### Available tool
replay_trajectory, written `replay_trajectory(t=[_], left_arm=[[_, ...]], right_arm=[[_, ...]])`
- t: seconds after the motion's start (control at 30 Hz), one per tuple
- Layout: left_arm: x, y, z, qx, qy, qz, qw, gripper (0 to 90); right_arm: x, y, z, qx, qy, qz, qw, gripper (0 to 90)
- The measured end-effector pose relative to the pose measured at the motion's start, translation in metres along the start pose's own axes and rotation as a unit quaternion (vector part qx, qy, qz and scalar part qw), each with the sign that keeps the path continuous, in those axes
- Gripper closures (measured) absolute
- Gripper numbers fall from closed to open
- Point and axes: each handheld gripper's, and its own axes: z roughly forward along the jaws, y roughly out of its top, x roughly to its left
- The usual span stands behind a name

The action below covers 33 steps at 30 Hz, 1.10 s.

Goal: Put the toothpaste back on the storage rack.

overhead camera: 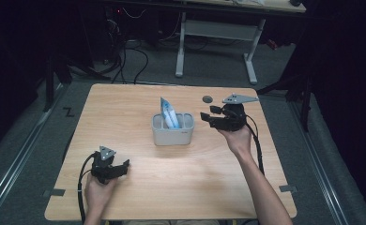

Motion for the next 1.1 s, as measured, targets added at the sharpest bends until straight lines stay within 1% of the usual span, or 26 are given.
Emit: replay_trajectory(t=[0.1,0.33,0.5,0.63,0.87,1.1], left_arm=[[0.000,0.000,0.000,0.001,-0.001,0.000,1.0000,24.5],[0.000,0.000,0.000,0.001,0.000,0.000,1.0000,24.5],[0.000,0.000,0.000,0.001,0.000,0.000,1.0000,24.5],[0.000,0.000,0.000,0.001,0.000,0.000,1.0000,24.5],[0.000,0.000,0.000,0.001,-0.001,0.000,1.0000,24.5],[0.000,0.000,0.000,0.000,0.000,0.000,1.0000,24.5]], right_arm=[[0.000,-0.001,-0.003,0.001,-0.001,-0.002,1.0000,45.9],[-0.004,-0.005,-0.013,-0.002,-0.002,0.005,1.0000,45.8],[-0.003,-0.005,-0.022,-0.005,-0.004,0.004,1.0000,45.8],[-0.002,-0.004,-0.031,-0.017,-0.006,0.003,0.9998,45.9],[-0.002,-0.005,-0.037,-0.019,-0.009,0.004,0.9998,45.9],[-0.003,-0.008,-0.047,-0.017,-0.015,0.009,0.9997,46.1]])
